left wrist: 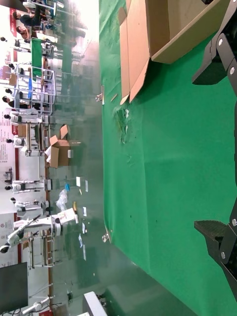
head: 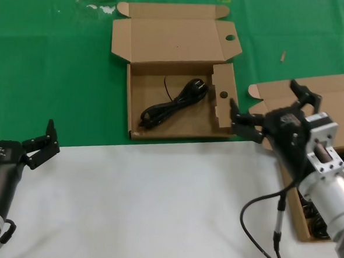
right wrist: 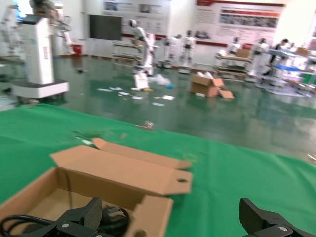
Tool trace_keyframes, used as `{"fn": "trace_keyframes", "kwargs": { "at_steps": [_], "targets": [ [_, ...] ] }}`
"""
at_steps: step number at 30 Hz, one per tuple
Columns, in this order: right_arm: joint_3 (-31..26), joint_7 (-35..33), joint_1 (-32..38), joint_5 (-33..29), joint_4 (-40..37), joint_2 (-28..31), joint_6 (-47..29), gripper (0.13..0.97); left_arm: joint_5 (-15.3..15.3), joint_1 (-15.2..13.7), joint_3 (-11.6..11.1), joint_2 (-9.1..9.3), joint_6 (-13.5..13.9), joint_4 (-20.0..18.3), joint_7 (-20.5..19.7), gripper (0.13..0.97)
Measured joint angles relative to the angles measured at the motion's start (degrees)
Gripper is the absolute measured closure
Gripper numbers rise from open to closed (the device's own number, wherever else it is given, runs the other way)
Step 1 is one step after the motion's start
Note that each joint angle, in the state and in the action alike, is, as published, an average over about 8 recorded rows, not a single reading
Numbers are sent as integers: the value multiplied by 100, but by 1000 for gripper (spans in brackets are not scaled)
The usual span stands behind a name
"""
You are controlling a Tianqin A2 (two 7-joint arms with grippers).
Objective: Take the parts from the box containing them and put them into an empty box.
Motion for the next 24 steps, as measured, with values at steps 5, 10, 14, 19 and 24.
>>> {"fn": "trace_keyframes", "kwargs": {
  "at_steps": [5, 10, 14, 19, 24],
  "targets": [
    [175, -86, -328, 300, 112, -27, 311, 129, 0, 0, 0, 0, 0, 0, 2, 132],
    [325, -160, -610, 562, 209, -51, 583, 129, 0, 0, 0, 0, 0, 0, 3, 132],
    [378, -186, -710, 654, 244, -59, 680, 129, 0, 0, 0, 0, 0, 0, 2, 132],
    [386, -190, -725, 668, 249, -61, 694, 129, 0, 0, 0, 0, 0, 0, 1, 132],
    [386, -190, -725, 668, 249, -61, 694, 129, 0, 0, 0, 0, 0, 0, 1, 132]
  ]
}}
